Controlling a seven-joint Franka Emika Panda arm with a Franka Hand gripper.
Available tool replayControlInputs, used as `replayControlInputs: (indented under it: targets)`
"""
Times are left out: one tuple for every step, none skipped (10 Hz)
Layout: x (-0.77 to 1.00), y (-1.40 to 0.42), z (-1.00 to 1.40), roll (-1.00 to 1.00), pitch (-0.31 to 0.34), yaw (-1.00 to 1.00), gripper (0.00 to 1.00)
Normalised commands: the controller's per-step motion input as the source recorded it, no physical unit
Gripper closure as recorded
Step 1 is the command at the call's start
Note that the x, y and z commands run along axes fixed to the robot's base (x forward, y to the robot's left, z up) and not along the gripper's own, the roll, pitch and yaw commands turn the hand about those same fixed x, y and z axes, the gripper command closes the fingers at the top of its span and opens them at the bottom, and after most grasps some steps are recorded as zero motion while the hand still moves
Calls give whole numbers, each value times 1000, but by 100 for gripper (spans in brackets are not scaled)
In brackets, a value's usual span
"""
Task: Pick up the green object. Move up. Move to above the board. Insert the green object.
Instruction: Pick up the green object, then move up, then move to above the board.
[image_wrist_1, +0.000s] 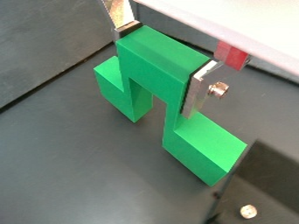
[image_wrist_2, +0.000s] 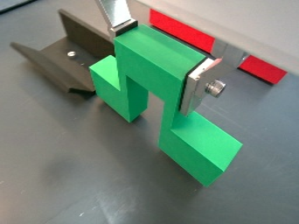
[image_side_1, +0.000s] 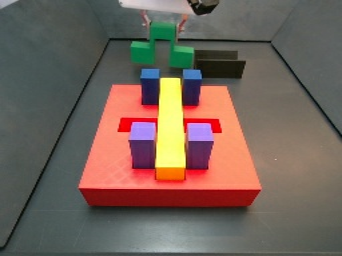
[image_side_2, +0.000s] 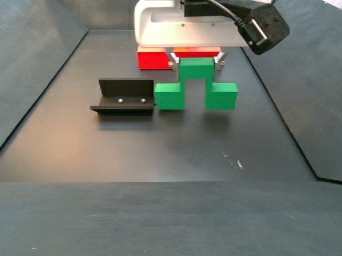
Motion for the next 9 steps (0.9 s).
replayControlInputs:
  targets:
    - [0, 0, 0, 0, 0, 0, 100]
    - [0, 0, 0, 0, 0, 0, 100]
    - [0, 0, 0, 0, 0, 0, 100]
    - [0, 0, 833, 0, 0, 0, 100]
    - [-59, -3, 769, 9, 36, -50, 100]
    - [-75, 0, 546, 1, 25, -50, 100]
    - [-16, 0, 174, -13, -3, -28, 100]
    - [0, 0, 1400, 0, 0, 0, 100]
    - [-13, -3, 1400, -3, 16, 14, 100]
